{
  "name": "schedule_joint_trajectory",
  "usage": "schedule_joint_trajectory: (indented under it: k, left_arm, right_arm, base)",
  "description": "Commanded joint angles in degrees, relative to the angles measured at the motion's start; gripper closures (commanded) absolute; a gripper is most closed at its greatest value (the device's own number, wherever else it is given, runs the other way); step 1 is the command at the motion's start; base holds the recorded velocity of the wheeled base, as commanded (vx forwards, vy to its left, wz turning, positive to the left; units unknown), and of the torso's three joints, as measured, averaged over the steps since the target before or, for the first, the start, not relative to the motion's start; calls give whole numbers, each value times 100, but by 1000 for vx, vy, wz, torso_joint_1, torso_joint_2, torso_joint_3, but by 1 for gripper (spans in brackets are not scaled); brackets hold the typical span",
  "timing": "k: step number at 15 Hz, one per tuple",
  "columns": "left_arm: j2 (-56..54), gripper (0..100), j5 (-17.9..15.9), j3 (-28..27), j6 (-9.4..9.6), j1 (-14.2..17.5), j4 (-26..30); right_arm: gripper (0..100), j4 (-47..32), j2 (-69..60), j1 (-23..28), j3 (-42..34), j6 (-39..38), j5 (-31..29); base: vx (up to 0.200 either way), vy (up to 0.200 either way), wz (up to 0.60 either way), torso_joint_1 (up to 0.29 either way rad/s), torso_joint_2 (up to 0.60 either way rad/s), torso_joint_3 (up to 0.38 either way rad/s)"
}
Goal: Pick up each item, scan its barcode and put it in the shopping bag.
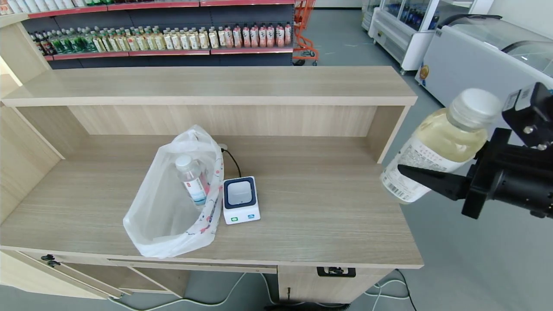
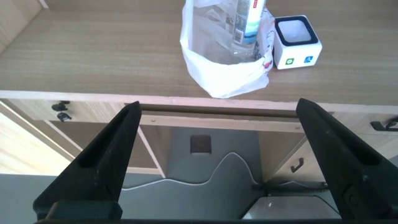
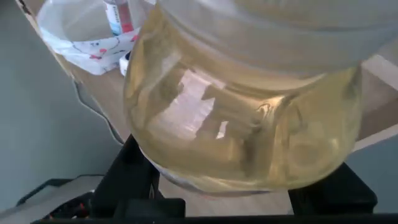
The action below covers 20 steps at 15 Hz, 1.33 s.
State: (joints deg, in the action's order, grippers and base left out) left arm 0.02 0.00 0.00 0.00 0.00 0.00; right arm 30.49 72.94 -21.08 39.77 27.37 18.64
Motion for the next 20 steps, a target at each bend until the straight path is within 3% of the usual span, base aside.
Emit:
schedule_joint_trajectory:
  k: [1,4,20]
  left_arm:
    - [-2,0,0,0,0,0,-9]
    - [-2,0,0,0,0,0,0]
    - [-2,0,0,0,9,0,0]
  right_arm:
    - [100,1117,722,165,-654,375,-387]
    - [100,2031,1082,236,-821,436,-598]
    - [100,2066,678,570,-1138,603,-607]
  base:
    - [0,0,0,0,0,0]
    - [0,0,0,0,0,0]
    - [0,13,0,0,0,0]
